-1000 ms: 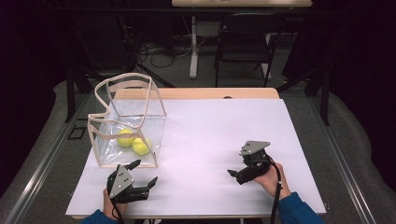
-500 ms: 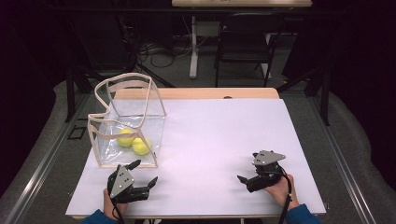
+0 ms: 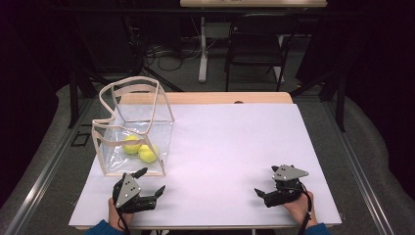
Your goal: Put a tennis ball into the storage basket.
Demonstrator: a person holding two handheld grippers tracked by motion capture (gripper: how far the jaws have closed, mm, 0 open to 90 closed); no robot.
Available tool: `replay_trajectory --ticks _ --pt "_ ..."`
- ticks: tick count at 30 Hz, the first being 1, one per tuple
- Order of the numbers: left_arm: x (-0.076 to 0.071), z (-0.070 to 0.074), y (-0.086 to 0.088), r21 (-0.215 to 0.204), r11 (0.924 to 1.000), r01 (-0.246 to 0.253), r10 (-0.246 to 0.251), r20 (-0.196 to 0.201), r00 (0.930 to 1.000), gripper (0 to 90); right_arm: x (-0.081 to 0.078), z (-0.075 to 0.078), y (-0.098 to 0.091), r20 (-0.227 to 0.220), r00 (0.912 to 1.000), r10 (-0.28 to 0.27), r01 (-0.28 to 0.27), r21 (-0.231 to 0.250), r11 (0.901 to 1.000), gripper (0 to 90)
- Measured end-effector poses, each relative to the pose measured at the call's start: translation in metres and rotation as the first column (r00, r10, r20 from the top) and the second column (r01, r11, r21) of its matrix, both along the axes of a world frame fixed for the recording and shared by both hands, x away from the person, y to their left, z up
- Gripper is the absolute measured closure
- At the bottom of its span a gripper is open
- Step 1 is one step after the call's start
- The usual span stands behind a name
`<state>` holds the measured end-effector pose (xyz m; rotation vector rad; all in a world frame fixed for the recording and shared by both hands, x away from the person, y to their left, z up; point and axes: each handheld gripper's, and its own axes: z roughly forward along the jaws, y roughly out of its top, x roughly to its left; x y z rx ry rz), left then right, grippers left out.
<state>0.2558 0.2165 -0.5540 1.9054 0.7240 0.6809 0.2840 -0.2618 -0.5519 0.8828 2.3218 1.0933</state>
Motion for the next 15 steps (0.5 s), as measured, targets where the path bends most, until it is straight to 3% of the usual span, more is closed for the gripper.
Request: replay_trajectory --ticks 15 --pt "0.0005 -0.0005 -0.0007 0.01 0.9999 0.001 0.0 -0.005 1.0 16.0 -0.004 -0.0031 -0.0088 0.01 0.9997 -0.024 0.023 0.035 0.9991 0.0"
